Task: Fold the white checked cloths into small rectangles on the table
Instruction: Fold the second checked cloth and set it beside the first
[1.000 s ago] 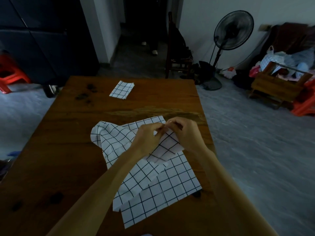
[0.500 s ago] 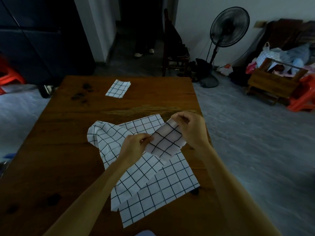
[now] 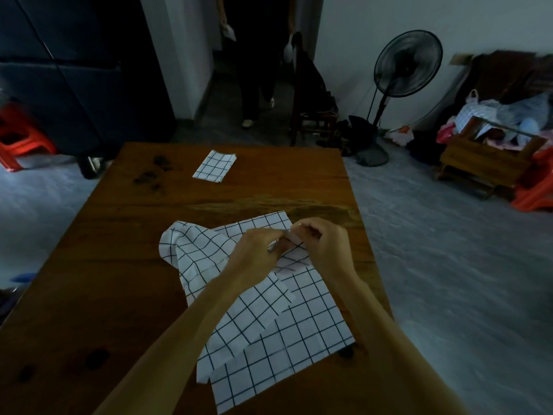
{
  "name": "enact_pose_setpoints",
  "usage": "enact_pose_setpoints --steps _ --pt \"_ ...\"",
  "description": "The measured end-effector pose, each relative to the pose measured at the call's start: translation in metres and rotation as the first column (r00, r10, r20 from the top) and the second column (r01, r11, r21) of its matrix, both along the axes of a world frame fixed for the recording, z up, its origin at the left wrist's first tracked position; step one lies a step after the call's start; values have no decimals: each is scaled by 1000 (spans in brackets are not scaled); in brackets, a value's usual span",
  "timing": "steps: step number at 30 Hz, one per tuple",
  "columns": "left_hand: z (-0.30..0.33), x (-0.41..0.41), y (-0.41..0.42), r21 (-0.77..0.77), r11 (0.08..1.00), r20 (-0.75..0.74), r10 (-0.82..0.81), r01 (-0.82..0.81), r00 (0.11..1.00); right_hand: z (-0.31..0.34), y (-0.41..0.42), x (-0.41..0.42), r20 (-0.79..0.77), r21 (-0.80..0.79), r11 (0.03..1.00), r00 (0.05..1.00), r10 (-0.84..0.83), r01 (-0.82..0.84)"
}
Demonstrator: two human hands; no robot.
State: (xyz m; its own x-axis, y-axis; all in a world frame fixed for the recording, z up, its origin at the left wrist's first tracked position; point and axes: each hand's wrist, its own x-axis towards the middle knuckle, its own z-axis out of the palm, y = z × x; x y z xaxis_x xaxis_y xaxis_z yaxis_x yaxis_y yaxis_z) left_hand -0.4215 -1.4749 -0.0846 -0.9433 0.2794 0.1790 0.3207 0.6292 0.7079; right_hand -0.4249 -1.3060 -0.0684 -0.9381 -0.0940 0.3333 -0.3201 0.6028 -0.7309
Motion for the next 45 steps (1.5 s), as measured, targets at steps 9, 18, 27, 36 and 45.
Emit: enact_pose_setpoints --steps 9,18,27,36,45 --pt "-34 15 -27 79 991 92 98 -106 991 1 14 4 1 -64 997 999 -53 53" --pt "-8 10 -7 148 987 137 34 -55 990 7 -1 4 85 -47 996 993 80 -77" --pt "-2 14 -14 464 851 263 131 -245 956 -10 11 12 398 -251 966 916 50 57" --pt "3 13 -10 583 729 372 151 -357 916 -1 5 9 376 -210 977 926 37 47" --pt "22 8 -8 492 840 92 210 -228 973 2 2 4 391 -234 972 913 112 -19"
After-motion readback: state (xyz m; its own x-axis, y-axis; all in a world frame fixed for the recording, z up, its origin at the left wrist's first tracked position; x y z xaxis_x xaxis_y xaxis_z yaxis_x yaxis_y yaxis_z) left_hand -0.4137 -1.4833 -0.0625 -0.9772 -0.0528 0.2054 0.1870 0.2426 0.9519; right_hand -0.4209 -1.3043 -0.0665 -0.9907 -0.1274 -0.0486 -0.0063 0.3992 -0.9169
